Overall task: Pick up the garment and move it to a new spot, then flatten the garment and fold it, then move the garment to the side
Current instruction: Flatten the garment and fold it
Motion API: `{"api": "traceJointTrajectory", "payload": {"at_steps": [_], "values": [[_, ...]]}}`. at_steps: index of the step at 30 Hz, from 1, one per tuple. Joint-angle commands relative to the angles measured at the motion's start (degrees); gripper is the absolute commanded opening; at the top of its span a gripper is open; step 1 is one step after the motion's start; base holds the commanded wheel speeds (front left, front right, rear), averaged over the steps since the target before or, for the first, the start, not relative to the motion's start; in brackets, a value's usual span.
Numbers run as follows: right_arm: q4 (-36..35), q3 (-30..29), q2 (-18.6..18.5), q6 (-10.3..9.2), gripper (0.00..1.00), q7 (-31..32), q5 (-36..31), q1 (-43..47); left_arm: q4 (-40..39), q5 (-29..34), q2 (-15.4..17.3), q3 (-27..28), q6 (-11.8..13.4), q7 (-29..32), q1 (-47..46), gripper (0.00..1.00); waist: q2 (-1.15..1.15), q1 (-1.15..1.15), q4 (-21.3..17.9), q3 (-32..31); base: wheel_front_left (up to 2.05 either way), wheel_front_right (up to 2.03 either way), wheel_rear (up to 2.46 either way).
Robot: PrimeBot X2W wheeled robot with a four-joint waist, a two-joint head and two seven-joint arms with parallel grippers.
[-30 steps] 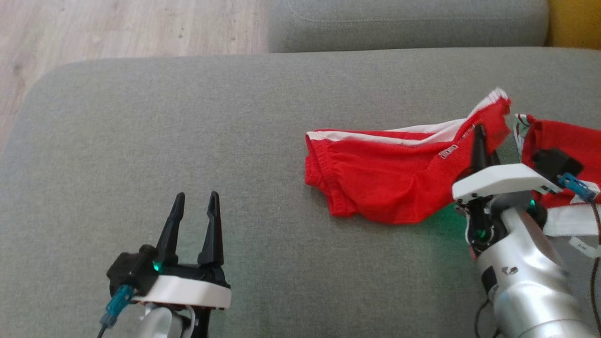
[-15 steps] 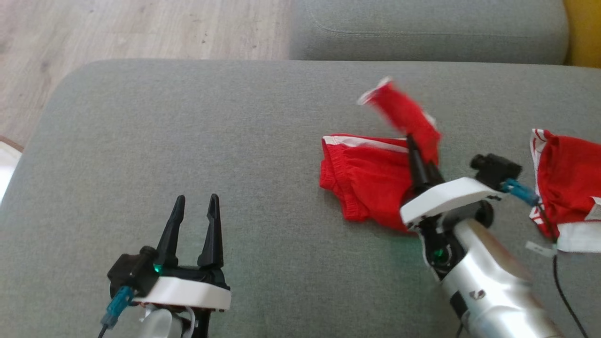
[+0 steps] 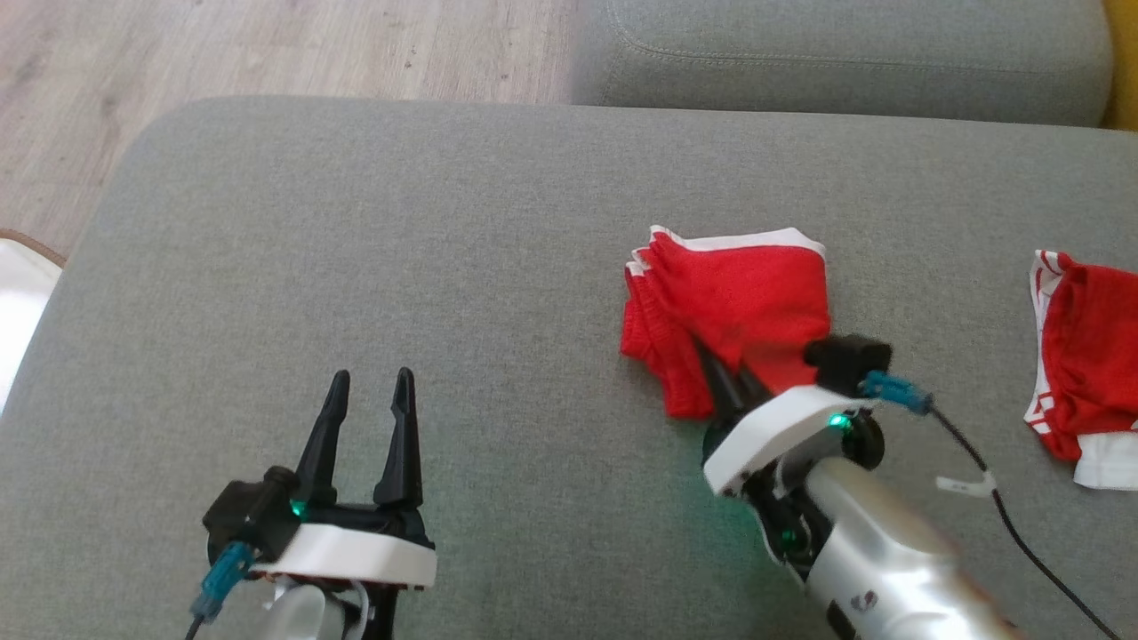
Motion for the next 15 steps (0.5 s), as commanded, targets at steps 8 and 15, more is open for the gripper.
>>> {"api": "traceJointTrajectory", "payload": {"at_steps": [8, 15], "values": [[2.0, 9.6, 0.8, 0.4, 1.0, 1.5, -4.0, -2.9, -1.6, -0.3, 0.2, 2.1, -0.3, -0.5, -1.6, 1.0, 0.0, 0.0, -0.3, 0.0, 0.0, 0.0, 0.0], [1.4, 16.6, 0.8, 0.4, 1.0, 6.1, -5.0, -2.7, -1.7, -0.5, 0.2, 2.1, -0.3, -0.5, -1.6, 1.0, 0.0, 0.0, -0.6, -0.2, 0.0, 0.0, 0.0]]}}
